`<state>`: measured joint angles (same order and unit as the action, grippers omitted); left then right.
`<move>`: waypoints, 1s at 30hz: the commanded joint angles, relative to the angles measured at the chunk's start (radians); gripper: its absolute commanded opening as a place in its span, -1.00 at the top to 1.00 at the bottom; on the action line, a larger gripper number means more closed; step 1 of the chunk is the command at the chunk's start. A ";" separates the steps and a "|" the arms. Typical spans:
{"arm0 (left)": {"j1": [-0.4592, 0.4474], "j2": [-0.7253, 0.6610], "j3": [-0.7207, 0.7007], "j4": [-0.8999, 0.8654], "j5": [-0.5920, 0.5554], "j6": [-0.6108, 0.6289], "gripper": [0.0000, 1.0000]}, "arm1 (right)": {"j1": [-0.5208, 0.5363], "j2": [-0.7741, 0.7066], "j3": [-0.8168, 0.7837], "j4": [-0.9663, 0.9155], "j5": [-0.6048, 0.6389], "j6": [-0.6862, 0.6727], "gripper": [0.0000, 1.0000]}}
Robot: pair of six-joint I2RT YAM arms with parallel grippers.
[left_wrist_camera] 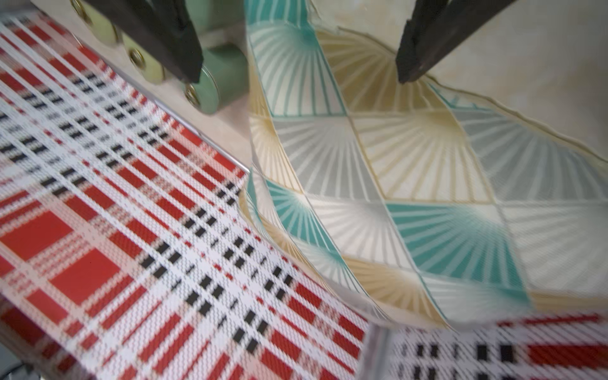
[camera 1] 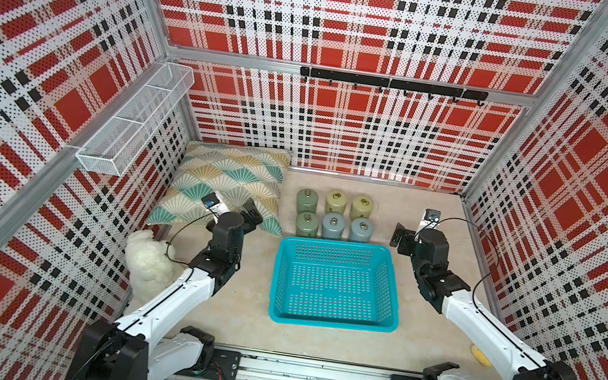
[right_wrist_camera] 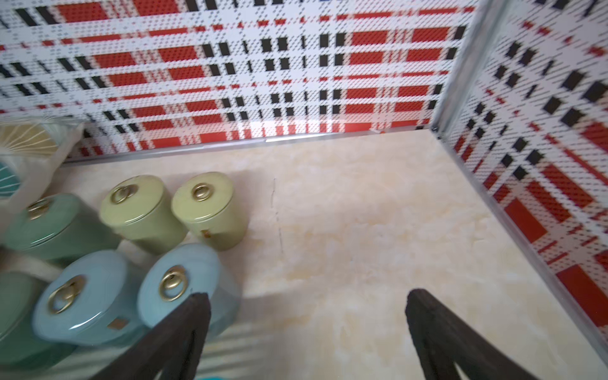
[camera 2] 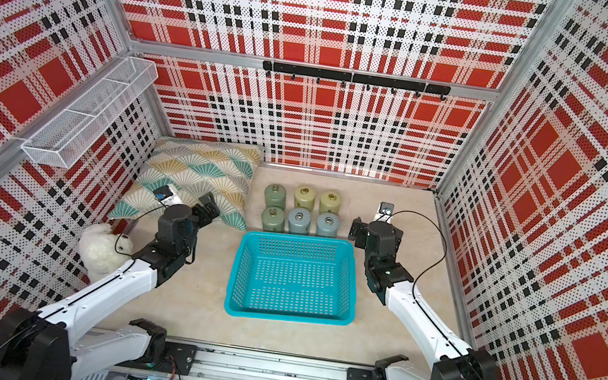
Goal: Take the tea canister out of the basket
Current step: Reset both arms
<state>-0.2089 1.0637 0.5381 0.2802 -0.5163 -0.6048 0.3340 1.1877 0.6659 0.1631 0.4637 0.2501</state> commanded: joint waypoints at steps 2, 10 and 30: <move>0.056 -0.001 -0.074 0.156 -0.154 0.168 -0.98 | -0.068 -0.007 -0.142 0.281 0.147 -0.064 -1.00; 0.154 0.163 -0.151 0.385 -0.085 0.320 -0.98 | -0.221 0.081 -0.237 0.469 0.052 -0.075 -1.00; 0.204 0.289 -0.346 0.877 0.068 0.443 -0.98 | -0.251 0.363 -0.377 0.955 -0.146 -0.181 -1.00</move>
<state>-0.0223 1.3403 0.2073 1.0630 -0.4931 -0.1993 0.0883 1.5433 0.2665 1.0489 0.3321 0.0792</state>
